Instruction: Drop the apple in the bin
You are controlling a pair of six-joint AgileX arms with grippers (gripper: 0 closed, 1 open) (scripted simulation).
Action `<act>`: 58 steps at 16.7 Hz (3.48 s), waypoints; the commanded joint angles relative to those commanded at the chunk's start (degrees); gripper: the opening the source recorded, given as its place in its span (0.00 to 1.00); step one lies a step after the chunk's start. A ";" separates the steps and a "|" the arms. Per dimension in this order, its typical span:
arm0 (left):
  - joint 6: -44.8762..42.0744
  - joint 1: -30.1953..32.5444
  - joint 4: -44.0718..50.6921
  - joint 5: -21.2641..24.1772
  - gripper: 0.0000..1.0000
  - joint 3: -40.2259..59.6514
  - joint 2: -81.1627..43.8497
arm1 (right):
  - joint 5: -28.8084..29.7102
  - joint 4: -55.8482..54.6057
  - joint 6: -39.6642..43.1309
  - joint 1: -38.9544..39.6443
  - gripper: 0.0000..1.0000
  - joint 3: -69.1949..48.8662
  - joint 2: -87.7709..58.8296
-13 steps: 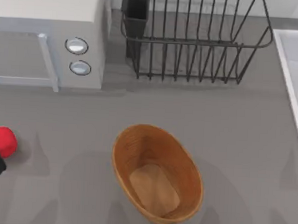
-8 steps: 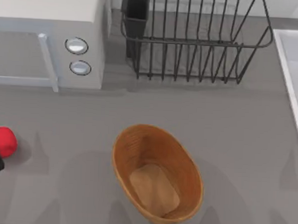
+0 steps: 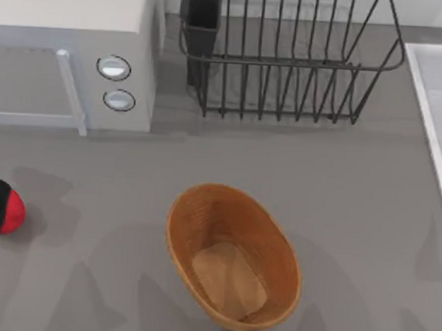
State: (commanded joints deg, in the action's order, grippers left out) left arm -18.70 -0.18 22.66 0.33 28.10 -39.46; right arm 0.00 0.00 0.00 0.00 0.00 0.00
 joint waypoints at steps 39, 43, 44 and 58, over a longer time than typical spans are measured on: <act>-26.81 -0.05 18.06 0.83 0.77 31.73 -69.15 | 0.00 0.00 0.00 0.00 1.00 0.00 0.00; -26.81 -0.05 18.06 0.83 0.47 31.73 -69.15 | 0.00 0.00 0.00 0.00 1.00 0.00 0.00; -26.81 -0.05 18.06 0.83 0.40 31.73 -69.15 | 0.00 0.00 0.00 0.00 1.00 0.00 0.00; -26.61 -0.09 18.97 0.90 0.00 32.04 -67.87 | 0.00 0.00 0.00 0.00 1.00 0.00 0.00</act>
State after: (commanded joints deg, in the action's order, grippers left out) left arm -45.31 -0.27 41.63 1.23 60.14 -107.33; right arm 0.00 0.00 0.00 0.00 0.00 0.00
